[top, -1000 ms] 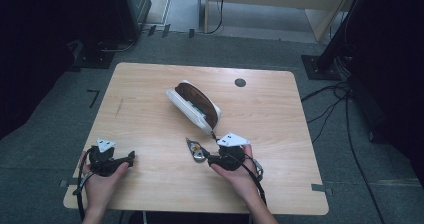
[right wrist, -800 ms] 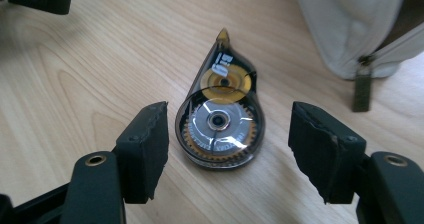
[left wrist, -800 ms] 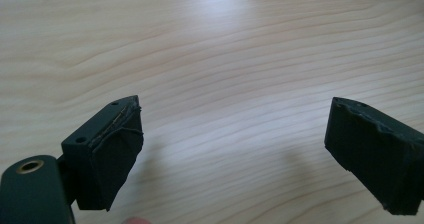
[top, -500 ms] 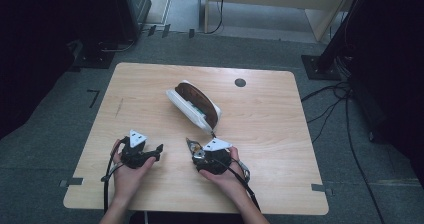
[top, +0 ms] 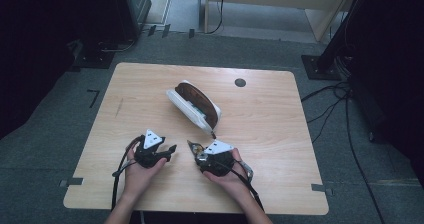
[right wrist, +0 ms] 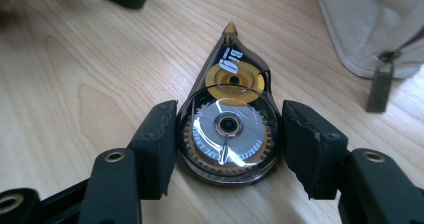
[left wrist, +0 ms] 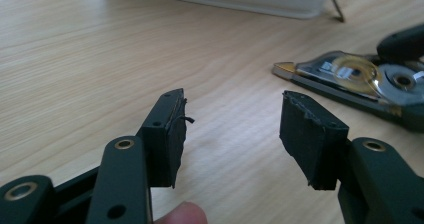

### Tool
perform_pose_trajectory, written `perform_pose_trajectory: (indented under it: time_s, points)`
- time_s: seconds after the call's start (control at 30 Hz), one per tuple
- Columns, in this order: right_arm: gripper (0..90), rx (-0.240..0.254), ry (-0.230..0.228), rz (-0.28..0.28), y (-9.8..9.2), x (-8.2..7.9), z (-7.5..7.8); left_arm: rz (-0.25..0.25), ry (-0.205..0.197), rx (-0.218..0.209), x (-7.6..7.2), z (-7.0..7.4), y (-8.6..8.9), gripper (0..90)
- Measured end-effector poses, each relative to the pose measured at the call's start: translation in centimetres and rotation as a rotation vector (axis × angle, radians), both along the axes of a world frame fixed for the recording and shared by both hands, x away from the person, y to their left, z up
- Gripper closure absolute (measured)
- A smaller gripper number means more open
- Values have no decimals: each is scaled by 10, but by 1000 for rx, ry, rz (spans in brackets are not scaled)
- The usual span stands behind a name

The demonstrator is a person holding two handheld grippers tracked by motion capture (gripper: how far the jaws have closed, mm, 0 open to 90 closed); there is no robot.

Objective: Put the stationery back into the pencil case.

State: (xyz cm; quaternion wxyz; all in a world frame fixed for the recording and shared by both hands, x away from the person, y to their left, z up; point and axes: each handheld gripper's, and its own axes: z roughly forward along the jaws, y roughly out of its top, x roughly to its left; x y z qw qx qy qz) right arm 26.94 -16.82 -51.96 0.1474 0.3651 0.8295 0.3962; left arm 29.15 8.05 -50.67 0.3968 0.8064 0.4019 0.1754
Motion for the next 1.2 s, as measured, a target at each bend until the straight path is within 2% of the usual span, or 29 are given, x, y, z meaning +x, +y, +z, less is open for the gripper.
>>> perform_pose_trajectory:
  time_s: [0.1,0.17,0.27,0.37,0.47,0.53,0.63,0.77,0.97,1.03,1.1,1.13,1.2]
  points:
    - [413,36,7,-2,-9,-2,4,-19,2,4,-1,-2,-4,426]
    - [413,42,1,-4,-14,-3,7,-37,-10,13,-2,-3,-8,413]
    - [413,88,12,-9,-22,-4,13,-61,-29,16,-5,-4,-15,382]
    - [413,103,4,-14,-25,-6,19,-115,-55,29,-8,-6,-23,370]
    - [413,145,14,-13,-26,-7,24,-143,-68,65,-9,-9,-28,372]
    - [413,146,12,-9,-25,-8,26,-149,-84,51,-10,-9,-30,376]
    - [413,151,12,-10,-23,-9,28,-171,-100,81,-12,-9,-34,421]
    - [413,153,14,-6,-20,-9,30,-202,-122,119,-14,-10,-39,434]
    - [413,162,15,-3,-14,-9,34,-235,-156,128,-18,-10,-46,451]
    - [413,168,18,1,-12,-10,34,-249,-168,164,-19,-11,-50,447]
    - [413,174,22,10,-9,-11,35,-258,-199,184,-21,-12,-53,447]
    - [413,173,22,11,-9,-11,35,-268,-228,213,-23,-12,-55,449]
    - [413,178,26,18,-6,-12,36,-276,-253,243,-25,-14,-58,466]
